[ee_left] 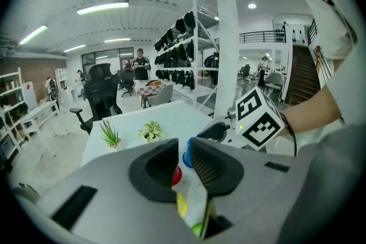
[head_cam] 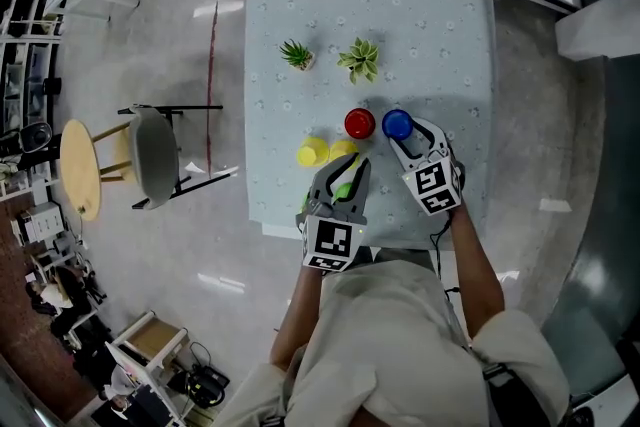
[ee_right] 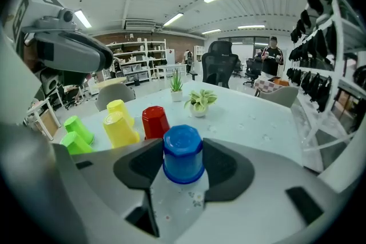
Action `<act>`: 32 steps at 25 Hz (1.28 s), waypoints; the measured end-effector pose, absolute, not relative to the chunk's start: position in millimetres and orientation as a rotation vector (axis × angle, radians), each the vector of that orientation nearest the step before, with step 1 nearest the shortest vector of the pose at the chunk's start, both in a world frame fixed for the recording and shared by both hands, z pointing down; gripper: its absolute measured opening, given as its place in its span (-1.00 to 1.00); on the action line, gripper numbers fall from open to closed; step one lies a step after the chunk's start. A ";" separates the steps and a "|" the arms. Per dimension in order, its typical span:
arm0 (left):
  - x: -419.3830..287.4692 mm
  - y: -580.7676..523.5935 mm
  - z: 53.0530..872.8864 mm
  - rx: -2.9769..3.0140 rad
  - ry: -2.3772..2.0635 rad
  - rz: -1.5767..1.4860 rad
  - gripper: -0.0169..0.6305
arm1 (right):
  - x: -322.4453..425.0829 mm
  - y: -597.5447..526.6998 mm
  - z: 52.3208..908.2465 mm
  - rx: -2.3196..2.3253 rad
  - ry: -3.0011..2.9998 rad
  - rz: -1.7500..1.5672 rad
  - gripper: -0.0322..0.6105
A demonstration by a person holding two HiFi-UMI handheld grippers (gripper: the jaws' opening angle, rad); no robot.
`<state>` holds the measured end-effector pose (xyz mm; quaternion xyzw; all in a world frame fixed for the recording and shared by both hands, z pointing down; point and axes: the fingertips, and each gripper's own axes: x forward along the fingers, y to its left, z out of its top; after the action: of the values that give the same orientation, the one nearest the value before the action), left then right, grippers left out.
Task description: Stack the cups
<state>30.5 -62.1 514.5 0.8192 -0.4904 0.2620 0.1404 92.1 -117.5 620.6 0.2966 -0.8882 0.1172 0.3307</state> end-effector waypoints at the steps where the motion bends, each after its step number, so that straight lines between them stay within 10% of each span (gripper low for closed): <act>1: 28.9 -60.8 513.6 2.365 -1.418 0.757 -0.73 | 92.4 -115.3 619.0 0.778 -2.324 0.309 -0.24; 32: -21.1 -46.0 494.0 2.493 -1.300 0.725 -0.73 | 56.3 -38.9 620.0 0.791 -2.263 0.331 -0.24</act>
<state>-21.1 -46.0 494.0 0.8524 -0.4447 0.2479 0.1188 56.3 -38.9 620.0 0.3059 -0.8748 0.1280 0.3532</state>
